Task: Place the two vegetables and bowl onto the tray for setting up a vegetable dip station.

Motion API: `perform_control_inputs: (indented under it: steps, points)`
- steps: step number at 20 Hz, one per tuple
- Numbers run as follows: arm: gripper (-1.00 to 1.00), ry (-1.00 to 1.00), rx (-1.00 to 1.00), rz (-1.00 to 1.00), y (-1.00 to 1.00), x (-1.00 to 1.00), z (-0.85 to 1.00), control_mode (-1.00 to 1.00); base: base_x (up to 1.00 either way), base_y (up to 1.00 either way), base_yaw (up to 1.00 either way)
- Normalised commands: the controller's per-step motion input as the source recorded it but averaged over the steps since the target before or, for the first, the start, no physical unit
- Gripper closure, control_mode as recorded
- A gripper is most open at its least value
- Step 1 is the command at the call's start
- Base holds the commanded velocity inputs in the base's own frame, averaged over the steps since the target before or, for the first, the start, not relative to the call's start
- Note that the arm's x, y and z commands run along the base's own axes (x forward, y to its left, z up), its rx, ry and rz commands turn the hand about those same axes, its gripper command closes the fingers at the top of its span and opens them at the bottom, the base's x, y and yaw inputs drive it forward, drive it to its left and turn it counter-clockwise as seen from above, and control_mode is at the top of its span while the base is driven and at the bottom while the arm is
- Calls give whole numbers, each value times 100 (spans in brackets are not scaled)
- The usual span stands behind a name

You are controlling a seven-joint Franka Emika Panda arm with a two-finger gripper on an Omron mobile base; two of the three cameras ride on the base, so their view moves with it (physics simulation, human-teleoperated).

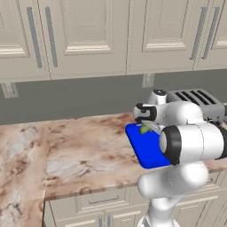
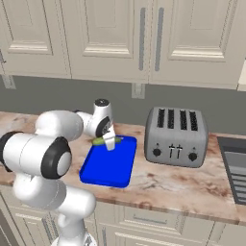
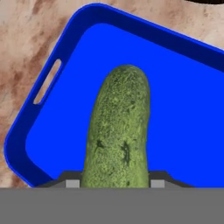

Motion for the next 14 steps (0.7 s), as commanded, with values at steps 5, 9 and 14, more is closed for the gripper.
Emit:
perform_control_inputs:
  steps: [5, 9, 14]
  points:
    - [100, 0, 0, -2, -8, 26, -10, -100, 0, 0, 0]
    - [100, 0, 0, -3, -5, 27, -13, -100, 0, 0, 0]
    - [100, 0, 0, -6, 0, 30, -11, -100, 0, 0, 0]
